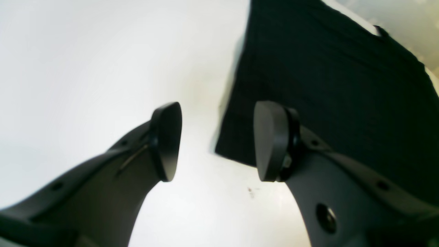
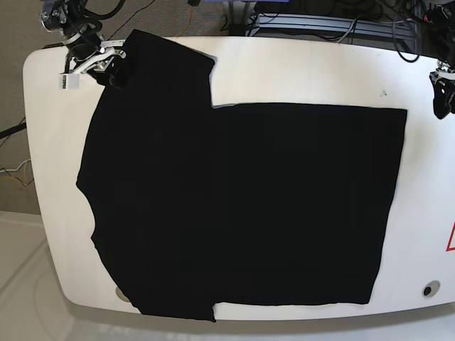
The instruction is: Fold the T-shirt properly
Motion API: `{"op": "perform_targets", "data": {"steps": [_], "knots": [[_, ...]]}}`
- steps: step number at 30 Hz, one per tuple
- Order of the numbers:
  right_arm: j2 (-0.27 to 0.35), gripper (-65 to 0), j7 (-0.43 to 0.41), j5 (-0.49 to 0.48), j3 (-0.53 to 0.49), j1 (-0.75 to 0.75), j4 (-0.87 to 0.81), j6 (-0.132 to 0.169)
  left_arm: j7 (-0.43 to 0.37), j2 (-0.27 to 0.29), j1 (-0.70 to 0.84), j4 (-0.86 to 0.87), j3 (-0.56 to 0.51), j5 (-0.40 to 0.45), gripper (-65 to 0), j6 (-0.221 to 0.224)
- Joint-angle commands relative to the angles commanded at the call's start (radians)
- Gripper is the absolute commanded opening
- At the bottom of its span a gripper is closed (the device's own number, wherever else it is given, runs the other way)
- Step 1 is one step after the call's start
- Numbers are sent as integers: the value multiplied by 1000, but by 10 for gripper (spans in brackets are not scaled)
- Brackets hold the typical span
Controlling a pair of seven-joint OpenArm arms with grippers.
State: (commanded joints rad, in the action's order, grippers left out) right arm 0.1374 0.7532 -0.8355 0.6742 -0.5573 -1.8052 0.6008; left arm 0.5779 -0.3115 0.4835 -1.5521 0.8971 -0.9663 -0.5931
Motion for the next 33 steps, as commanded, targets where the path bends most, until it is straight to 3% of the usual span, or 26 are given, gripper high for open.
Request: {"op": "perform_targets", "data": {"steps": [6, 14, 22, 33], "knots": [[-12, -383, 23, -20, 48, 2, -12, 9, 17, -5, -19, 74, -35, 7, -331, -3], [-5, -382, 98, -99, 67, 13, 24, 10, 32, 31, -46, 125, -29, 15, -322, -4], [-14, -380, 92, -83, 48, 13, 36, 10, 54, 42, -69, 164, -19, 13, -323, -12], [-53, -378, 60, -68, -5, 11, 53, 3, 93, 56, -65, 158, 115, -22, -325, -68]]}}
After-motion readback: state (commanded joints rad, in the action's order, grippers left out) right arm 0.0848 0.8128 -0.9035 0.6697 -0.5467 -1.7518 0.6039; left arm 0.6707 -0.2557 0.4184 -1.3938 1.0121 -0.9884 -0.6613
